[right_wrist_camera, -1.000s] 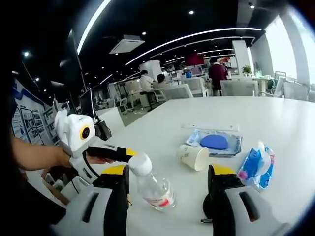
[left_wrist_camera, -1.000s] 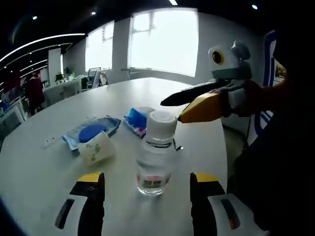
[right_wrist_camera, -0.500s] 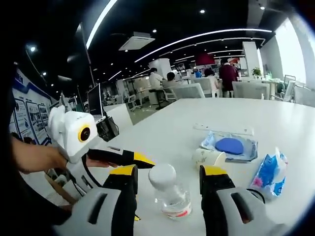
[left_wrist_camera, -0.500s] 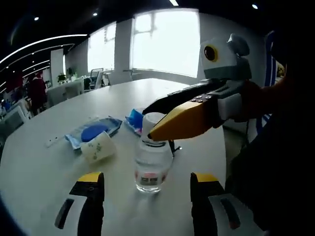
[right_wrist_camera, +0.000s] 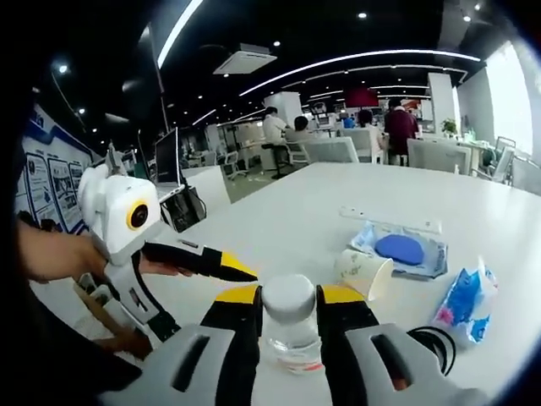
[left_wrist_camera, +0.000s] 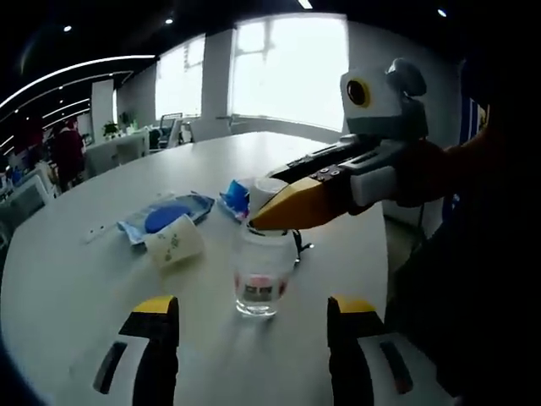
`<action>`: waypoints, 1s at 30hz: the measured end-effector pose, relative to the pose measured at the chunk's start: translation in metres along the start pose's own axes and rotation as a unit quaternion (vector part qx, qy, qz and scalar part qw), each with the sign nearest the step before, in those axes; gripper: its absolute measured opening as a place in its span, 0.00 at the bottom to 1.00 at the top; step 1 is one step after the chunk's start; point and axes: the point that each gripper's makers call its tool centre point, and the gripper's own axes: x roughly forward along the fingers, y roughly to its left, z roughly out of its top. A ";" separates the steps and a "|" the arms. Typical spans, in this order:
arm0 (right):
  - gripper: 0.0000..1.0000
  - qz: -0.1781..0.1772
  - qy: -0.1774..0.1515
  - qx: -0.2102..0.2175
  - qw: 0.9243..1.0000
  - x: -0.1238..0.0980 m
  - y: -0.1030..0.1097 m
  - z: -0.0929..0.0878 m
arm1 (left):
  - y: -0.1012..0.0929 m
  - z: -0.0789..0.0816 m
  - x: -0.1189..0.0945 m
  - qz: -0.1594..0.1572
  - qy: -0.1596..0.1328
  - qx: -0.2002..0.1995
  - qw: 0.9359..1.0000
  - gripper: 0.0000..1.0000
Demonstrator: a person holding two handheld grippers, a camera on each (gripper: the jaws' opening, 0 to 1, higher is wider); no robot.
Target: Arrange the tabletop items into an orderly group along one side of the table until the central work area is clear of visible clutter.
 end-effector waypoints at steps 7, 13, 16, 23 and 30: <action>0.19 0.003 0.000 -0.029 1.000 -0.001 0.000 0.000 | 0.003 -0.003 -0.002 -0.005 0.001 -0.001 1.000 0.70; 0.18 0.016 0.007 -0.054 0.998 -0.001 0.002 0.001 | 0.005 -0.002 -0.002 -0.014 0.003 0.006 1.000 0.69; 0.18 0.029 0.011 -0.059 0.998 0.000 -0.002 0.002 | 0.005 -0.001 -0.002 -0.024 0.006 0.013 1.000 0.69; 0.17 0.054 0.014 -0.067 0.996 -0.003 -0.006 0.000 | 0.001 0.001 0.004 -0.047 0.012 0.026 0.998 0.68; 0.17 0.082 0.012 -0.075 0.994 -0.007 -0.003 0.000 | -0.006 0.005 0.023 -0.091 0.013 0.048 0.995 0.66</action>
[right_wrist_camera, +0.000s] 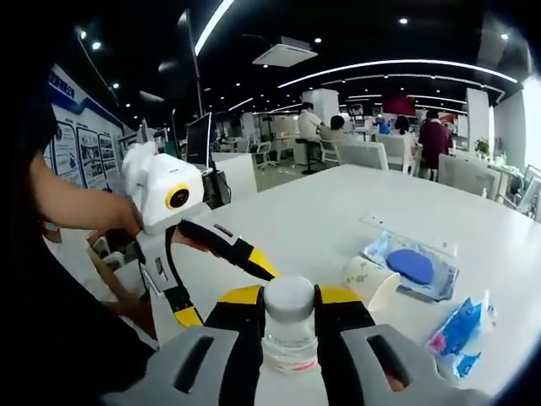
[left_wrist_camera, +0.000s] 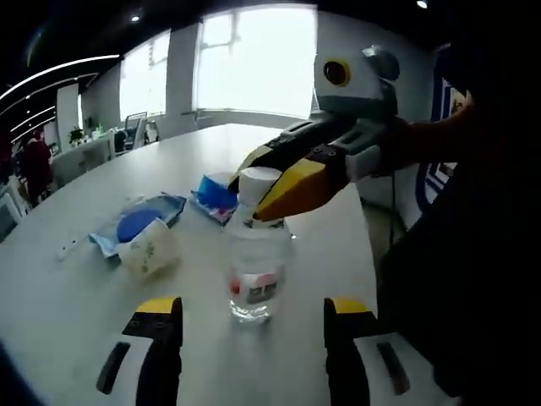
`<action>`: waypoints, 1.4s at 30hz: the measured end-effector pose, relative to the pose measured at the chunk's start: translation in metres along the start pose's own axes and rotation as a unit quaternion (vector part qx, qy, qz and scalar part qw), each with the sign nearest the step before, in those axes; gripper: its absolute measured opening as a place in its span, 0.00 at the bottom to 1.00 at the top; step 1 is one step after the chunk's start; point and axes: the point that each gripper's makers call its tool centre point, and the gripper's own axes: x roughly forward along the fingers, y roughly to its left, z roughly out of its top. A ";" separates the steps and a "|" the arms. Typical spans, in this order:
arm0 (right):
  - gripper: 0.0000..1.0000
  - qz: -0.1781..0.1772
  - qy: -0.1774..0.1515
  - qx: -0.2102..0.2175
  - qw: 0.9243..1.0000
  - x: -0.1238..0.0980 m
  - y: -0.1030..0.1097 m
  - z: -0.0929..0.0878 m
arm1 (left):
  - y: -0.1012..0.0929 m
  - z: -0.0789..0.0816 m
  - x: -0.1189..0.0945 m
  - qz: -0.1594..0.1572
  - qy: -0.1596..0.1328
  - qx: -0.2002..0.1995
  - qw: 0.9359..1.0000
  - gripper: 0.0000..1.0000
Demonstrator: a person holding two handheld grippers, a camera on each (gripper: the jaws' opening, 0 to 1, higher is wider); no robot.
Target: Arrange the tabletop items into an orderly group along one side of the table until the central work area is clear of visible clutter.
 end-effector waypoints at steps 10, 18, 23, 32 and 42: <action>0.18 0.056 -0.002 -0.029 0.998 -0.006 0.017 -0.002 | -0.007 0.013 0.026 -0.096 0.018 0.094 0.991 0.66; 0.18 0.080 -0.001 -0.038 0.996 -0.005 0.023 -0.002 | -0.009 0.005 0.033 -0.143 0.046 0.138 0.979 0.66; 0.18 0.085 -0.002 -0.036 0.996 -0.006 0.024 -0.002 | -0.012 0.010 0.036 -0.166 0.042 0.163 0.972 0.62; 0.19 0.092 -0.005 -0.017 0.996 -0.006 0.022 -0.002 | -0.019 0.007 0.046 -0.205 0.046 0.201 0.957 0.47; 0.22 0.084 -0.012 0.023 0.996 -0.010 0.023 0.000 | -0.026 0.002 0.048 -0.225 0.047 0.212 0.950 0.38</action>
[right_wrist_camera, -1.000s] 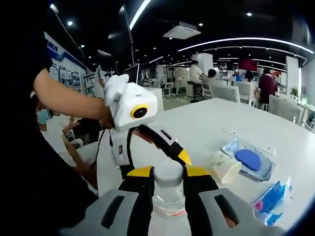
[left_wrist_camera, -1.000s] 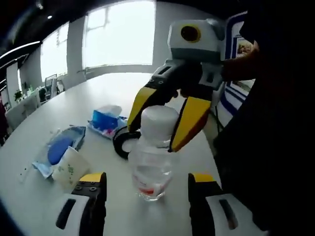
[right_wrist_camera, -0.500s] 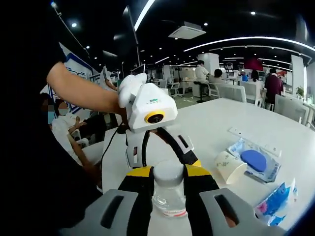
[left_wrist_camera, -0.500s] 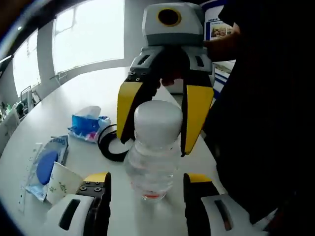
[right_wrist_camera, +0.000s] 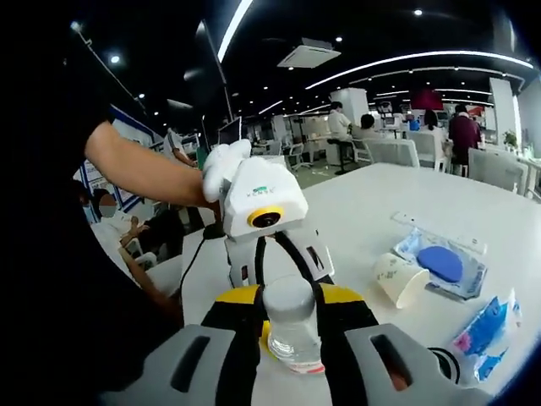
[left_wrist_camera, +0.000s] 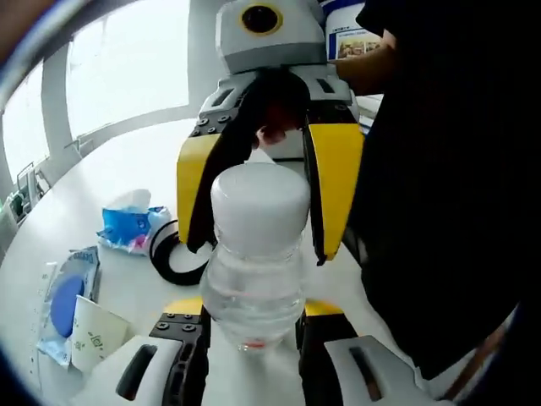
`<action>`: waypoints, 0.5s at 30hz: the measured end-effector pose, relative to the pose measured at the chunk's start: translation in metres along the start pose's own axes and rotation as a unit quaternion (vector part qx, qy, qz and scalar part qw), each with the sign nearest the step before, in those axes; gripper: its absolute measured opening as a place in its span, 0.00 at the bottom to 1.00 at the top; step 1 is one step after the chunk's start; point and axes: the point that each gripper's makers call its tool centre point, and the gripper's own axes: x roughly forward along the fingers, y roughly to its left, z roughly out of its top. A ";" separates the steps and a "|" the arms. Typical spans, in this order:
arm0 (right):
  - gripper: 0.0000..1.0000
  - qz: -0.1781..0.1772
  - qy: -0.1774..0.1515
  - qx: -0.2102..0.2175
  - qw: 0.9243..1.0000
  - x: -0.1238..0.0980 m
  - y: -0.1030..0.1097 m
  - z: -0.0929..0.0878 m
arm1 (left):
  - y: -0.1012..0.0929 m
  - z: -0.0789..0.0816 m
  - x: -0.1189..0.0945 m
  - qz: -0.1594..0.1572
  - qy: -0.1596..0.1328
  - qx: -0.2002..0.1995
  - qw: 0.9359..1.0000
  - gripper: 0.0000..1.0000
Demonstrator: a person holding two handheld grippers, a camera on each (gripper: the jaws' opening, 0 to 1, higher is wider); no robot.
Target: Arrange the tabletop items into an orderly group along one side of the table until the central work area is clear of visible clutter.
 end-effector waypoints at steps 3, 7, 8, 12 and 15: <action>0.37 -0.004 -0.027 0.022 0.999 -0.006 0.002 0.010 | 0.000 0.000 0.000 0.001 0.002 -0.001 1.000 0.37; 0.43 -0.012 -0.024 0.024 0.999 -0.017 0.002 0.003 | 0.000 0.000 0.000 0.002 0.003 -0.006 1.000 0.36; 0.44 -0.018 -0.021 0.026 0.999 -0.020 0.001 -0.001 | 0.000 0.000 0.000 0.003 0.003 -0.009 1.000 0.36; 0.52 -0.036 -0.021 0.036 0.999 -0.029 -0.003 -0.008 | 0.000 0.001 0.000 0.007 -0.001 -0.017 1.000 0.35; 0.57 -0.050 -0.025 0.048 0.997 -0.035 -0.008 -0.010 | -0.004 0.002 0.000 0.000 -0.002 -0.014 1.000 0.35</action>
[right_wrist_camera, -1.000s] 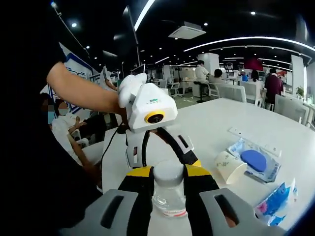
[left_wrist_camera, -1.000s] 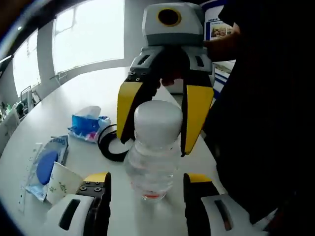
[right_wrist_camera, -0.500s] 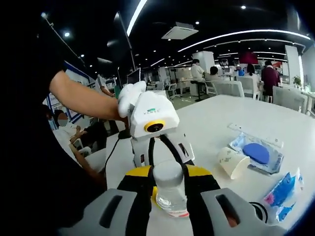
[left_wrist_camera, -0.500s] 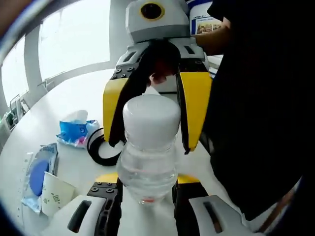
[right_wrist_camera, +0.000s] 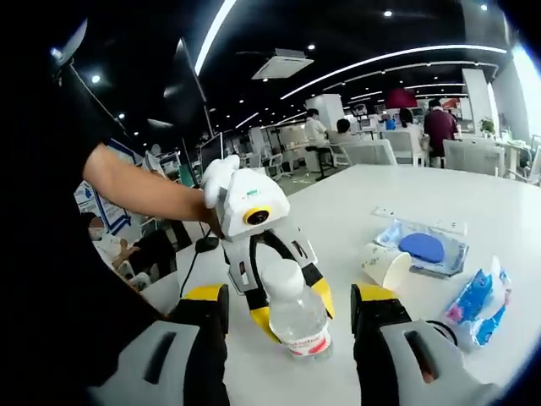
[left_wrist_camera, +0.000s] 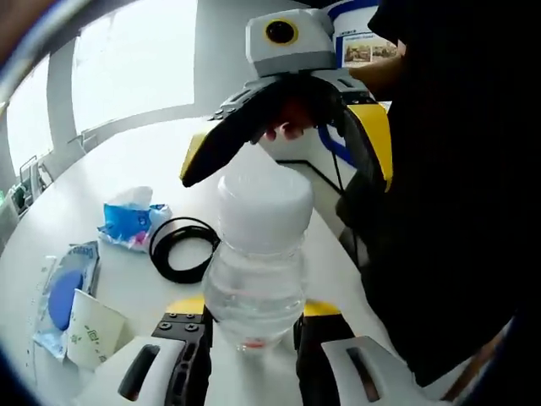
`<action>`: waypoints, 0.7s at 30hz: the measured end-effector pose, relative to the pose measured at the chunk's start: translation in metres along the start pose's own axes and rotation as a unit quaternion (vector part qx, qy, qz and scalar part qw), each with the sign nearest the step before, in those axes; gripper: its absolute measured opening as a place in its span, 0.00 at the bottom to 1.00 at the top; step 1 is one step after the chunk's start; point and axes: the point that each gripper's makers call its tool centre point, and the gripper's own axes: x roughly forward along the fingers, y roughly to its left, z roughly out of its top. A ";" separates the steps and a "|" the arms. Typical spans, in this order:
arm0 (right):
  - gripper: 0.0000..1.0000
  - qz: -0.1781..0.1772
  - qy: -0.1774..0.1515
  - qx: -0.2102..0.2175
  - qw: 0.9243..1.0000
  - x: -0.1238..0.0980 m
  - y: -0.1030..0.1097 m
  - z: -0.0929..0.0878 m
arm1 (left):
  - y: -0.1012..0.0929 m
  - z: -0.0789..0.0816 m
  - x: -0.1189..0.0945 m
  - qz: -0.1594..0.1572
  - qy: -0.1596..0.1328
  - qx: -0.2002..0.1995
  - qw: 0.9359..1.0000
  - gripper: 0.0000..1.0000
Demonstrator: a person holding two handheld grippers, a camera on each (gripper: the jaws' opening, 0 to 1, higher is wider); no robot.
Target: Arrange the tabletop items into an orderly group along one side of the table until the central work area is clear of visible clutter.
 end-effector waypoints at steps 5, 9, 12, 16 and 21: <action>0.59 -0.017 0.001 0.011 1.000 -0.005 -0.007 -0.008 | -0.005 0.002 0.002 -0.003 0.001 -0.004 1.000 0.34; 0.59 -0.021 0.001 0.015 1.000 -0.010 -0.007 -0.010 | -0.006 0.004 0.001 0.002 -0.002 -0.009 1.000 0.34; 0.59 -0.023 0.002 0.016 1.000 -0.012 -0.008 -0.013 | -0.006 0.005 -0.001 0.005 -0.008 -0.016 1.000 0.33; 0.58 -0.022 0.000 0.015 1.000 -0.012 -0.006 -0.014 | -0.006 0.008 -0.003 0.011 -0.013 -0.023 1.000 0.33; 0.59 -0.024 -0.003 0.020 1.000 -0.012 -0.006 -0.014 | -0.001 0.017 -0.009 0.029 -0.036 -0.047 0.998 0.32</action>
